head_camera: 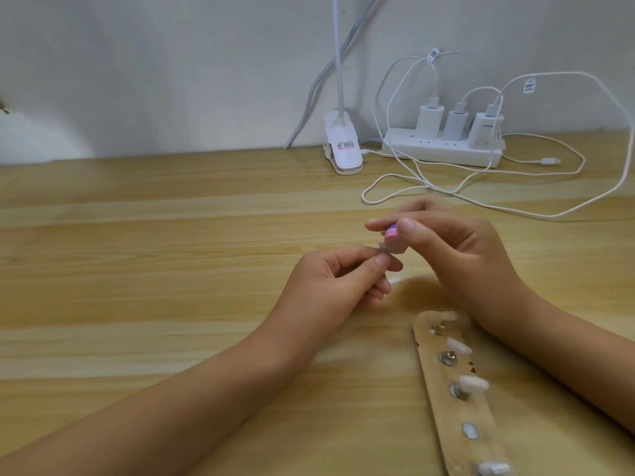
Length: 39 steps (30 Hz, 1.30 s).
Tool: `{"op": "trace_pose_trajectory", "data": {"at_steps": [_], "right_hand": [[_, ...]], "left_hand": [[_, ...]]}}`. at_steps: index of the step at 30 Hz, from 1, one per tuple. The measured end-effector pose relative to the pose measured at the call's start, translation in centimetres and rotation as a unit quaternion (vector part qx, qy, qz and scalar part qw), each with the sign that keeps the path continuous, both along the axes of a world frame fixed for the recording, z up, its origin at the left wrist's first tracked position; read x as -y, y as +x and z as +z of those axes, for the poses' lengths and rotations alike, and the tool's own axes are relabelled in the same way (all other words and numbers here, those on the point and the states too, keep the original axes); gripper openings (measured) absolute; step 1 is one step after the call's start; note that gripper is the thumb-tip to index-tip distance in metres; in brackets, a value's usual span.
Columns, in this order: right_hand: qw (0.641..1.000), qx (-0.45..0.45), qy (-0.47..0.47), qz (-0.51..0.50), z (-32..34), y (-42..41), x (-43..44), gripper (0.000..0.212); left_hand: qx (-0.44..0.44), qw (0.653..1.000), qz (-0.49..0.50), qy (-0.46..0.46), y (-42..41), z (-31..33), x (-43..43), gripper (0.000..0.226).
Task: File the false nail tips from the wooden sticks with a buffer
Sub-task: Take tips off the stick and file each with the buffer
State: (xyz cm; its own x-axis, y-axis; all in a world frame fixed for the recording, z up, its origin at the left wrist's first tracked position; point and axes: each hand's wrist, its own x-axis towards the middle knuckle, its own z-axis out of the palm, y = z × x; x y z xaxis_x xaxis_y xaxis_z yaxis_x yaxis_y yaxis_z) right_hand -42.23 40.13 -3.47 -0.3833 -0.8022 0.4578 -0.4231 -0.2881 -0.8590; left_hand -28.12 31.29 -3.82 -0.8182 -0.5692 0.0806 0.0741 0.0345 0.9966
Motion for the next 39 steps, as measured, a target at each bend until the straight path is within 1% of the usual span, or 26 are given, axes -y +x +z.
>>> {"op": "trace_pose_trajectory", "data": {"at_steps": [2,5,8,10,14,16,18,20,23,26,28,30,33,36,39], "right_hand": [[1.0,-0.012,-0.002,-0.005,0.1,0.0,0.0,0.019],[1.0,0.008,0.0,0.007,0.2,0.2,-0.1,0.018],[0.999,-0.031,-0.014,-0.016,0.2,0.2,-0.1,0.021],[1.0,-0.02,0.0,-0.011,0.2,0.3,-0.1,0.021],[0.999,-0.043,0.0,-0.028,0.1,0.1,-0.1,0.02],[0.999,-0.034,0.014,-0.021,0.1,0.1,-0.1,0.016],[0.998,-0.057,-0.006,-0.028,0.2,0.2,-0.2,0.014],[0.996,-0.078,-0.017,-0.028,0.2,0.2,-0.2,0.017],[0.999,-0.05,0.006,-0.017,0.2,0.2,-0.2,0.018],[0.997,-0.074,-0.01,-0.027,0.3,0.2,-0.2,0.02],[0.998,-0.051,0.035,-0.018,0.3,0.2,0.0,0.016],[0.998,-0.011,0.062,-0.017,0.2,-0.1,0.4,0.018],[0.997,0.049,0.039,-0.045,0.1,-0.9,0.7,0.025],[0.993,0.112,0.006,-0.044,0.0,-1.3,0.8,0.025],[0.991,0.128,-0.015,-0.038,0.1,-1.2,0.8,0.026]], "left_hand": [[-0.001,1.0,-0.002,-0.001,0.0,0.0,0.0,0.017],[-0.002,1.0,0.005,0.0,0.0,-0.1,0.1,0.017],[-0.002,1.0,0.005,0.003,-0.1,-0.1,0.2,0.018],[-0.005,1.0,0.008,0.006,-0.1,-0.2,0.2,0.018],[-0.008,1.0,0.011,0.012,-0.1,-0.2,0.2,0.018],[-0.01,1.0,0.011,0.011,-0.1,-0.3,0.2,0.018],[-0.011,1.0,0.011,0.012,-0.1,-0.3,0.3,0.018],[-0.012,1.0,0.013,0.012,-0.1,-0.3,0.3,0.018],[-0.014,1.0,0.014,0.013,-0.2,-0.4,0.4,0.018],[-0.016,1.0,0.015,0.011,-0.2,-0.4,0.3,0.018],[-0.018,1.0,0.013,0.007,-0.1,-0.4,0.3,0.018],[-0.024,1.0,0.013,0.009,0.0,-0.4,0.3,0.019],[-0.038,0.998,0.019,0.035,-0.1,-0.3,0.3,0.019],[-0.045,0.997,0.021,0.056,-0.2,-0.2,0.4,0.022],[-0.041,0.998,0.018,0.052,-0.2,-0.3,0.4,0.024]]}}
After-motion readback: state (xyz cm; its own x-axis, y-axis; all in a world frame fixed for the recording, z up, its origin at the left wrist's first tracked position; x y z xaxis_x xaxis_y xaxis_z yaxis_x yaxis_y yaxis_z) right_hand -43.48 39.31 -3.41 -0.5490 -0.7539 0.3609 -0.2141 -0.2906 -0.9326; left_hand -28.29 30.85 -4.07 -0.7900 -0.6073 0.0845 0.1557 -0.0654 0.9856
